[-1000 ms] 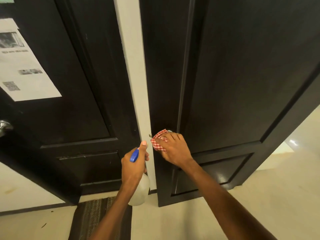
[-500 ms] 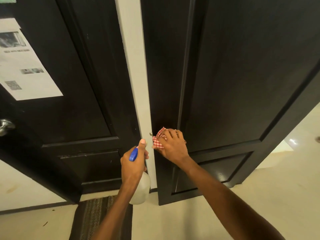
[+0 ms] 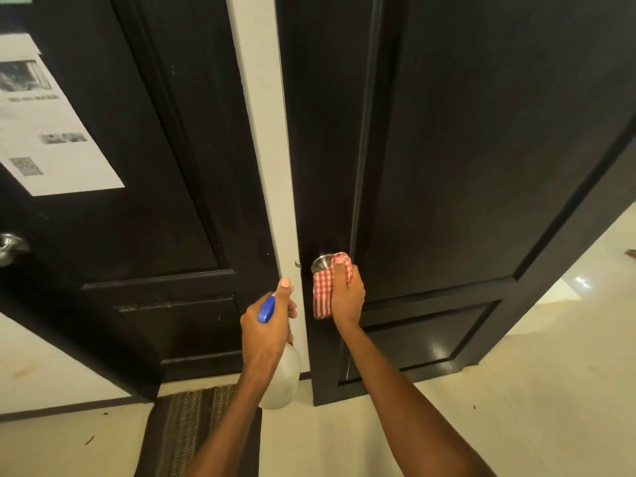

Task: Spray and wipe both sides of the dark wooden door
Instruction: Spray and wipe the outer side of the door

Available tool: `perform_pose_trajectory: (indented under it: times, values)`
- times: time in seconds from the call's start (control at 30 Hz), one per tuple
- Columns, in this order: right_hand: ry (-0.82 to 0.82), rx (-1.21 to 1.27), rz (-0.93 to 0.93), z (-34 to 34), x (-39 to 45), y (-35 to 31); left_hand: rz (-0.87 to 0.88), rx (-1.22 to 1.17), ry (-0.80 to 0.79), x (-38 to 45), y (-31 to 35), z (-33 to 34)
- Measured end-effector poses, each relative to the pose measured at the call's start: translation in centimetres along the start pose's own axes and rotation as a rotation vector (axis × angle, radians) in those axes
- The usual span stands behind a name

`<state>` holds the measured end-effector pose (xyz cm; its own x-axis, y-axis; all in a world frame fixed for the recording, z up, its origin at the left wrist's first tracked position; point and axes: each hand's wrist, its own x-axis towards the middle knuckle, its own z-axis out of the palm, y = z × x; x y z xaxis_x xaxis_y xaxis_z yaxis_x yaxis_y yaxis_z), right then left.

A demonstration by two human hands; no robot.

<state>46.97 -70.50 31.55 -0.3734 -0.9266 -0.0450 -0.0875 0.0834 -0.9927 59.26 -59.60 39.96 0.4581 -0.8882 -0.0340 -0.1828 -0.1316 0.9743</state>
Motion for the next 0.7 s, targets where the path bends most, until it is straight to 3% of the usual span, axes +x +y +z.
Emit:
perform_pose_trajectory:
  times: [0.13, 0.2, 0.27, 0.43, 0.5, 0.6, 0.7]
  values:
    - [-0.093, 0.552, 0.485, -0.9, -0.7, -0.2, 0.009, 0.007, -0.012, -0.5, -0.3, -0.1]
    - [-0.111, 0.569, 0.573, -2.1, -1.6, 0.5, 0.009, 0.006, -0.019, -0.6, -0.2, -0.1]
    - [-0.030, 0.613, 0.543, -2.9, -2.1, 1.7, 0.007, 0.003, -0.013, -0.7, 0.0, -0.1]
    - [0.082, 0.480, 0.193, -2.5, -2.1, 0.2, 0.007, -0.004, -0.010, -0.9, 0.2, 0.0]
    - [0.031, 0.176, 0.009, -1.6, -2.2, -1.1, 0.009, -0.003, -0.015, -1.0, 0.1, -0.1]
    - [-0.151, -0.525, -0.381, -1.0, -2.6, -0.2, -0.001, -0.012, -0.011, -1.1, 0.0, -0.2]
    - [-0.277, -0.847, -0.635, -1.9, -1.8, 1.7, -0.005, -0.013, -0.013, -1.0, 0.1, -0.2]
